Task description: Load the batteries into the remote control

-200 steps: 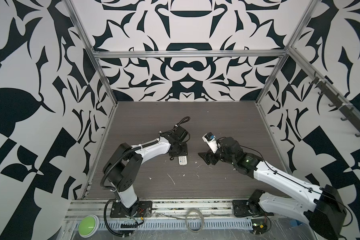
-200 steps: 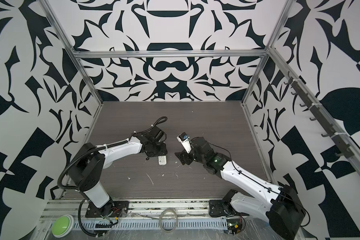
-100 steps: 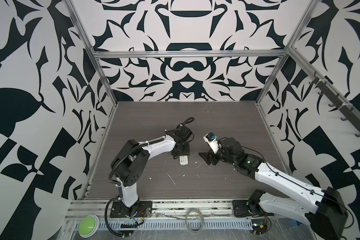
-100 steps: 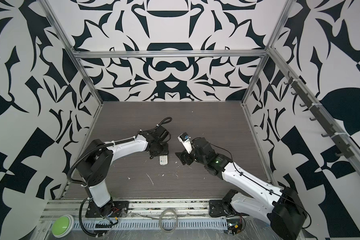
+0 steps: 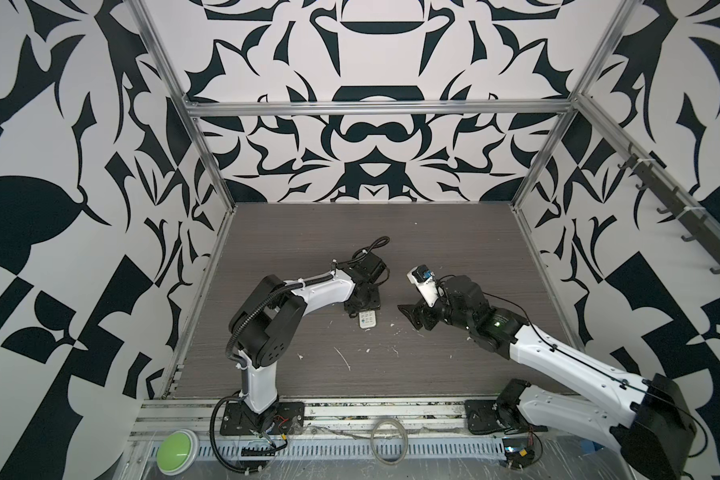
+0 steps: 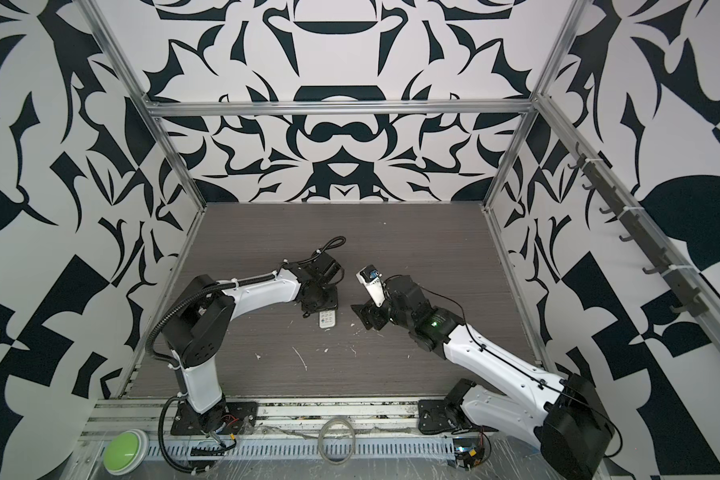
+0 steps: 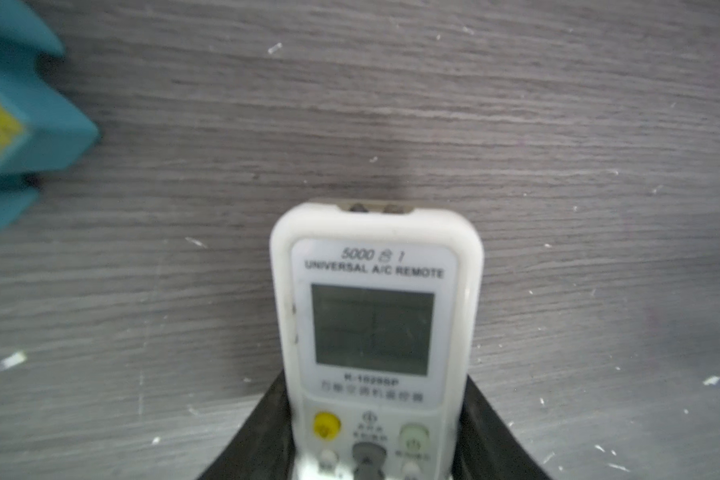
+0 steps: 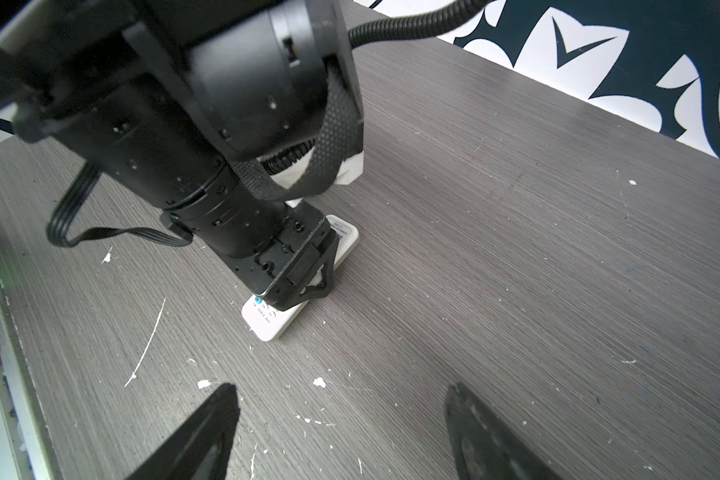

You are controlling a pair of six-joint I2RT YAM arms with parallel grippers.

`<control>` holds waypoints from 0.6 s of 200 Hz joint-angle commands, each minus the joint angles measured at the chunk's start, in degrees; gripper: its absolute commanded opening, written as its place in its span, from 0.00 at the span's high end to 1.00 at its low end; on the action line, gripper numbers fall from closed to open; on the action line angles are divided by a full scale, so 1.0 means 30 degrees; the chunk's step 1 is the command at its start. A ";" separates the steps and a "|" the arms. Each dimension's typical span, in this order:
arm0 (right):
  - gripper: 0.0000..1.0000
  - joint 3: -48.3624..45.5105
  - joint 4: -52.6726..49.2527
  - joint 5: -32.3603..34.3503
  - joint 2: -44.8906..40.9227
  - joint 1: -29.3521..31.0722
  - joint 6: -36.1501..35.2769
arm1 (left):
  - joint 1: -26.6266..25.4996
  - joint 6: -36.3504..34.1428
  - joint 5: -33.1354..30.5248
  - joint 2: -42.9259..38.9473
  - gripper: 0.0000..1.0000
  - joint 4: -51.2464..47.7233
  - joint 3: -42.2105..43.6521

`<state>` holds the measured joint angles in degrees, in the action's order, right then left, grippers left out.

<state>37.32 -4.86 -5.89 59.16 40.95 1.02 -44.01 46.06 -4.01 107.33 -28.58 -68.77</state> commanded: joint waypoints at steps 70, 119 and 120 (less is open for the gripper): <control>0.19 -0.0177 0.0692 0.0416 -0.0676 -0.0114 0.0130 | -0.0096 0.0465 -0.0802 0.0889 0.76 -0.0481 -0.0220; 0.19 -0.0223 0.0700 0.0592 -0.0908 -0.0115 0.0174 | -0.0096 0.0422 -0.0713 0.0674 0.64 -0.0486 -0.0220; 0.19 -0.0223 0.0706 0.0589 -0.0909 -0.0115 0.0167 | -0.0096 0.0415 -0.0728 0.0657 0.63 -0.0475 -0.0220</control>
<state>36.91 -4.86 -5.10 57.89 40.84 1.08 -44.07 46.76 -4.56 107.66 -28.56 -68.99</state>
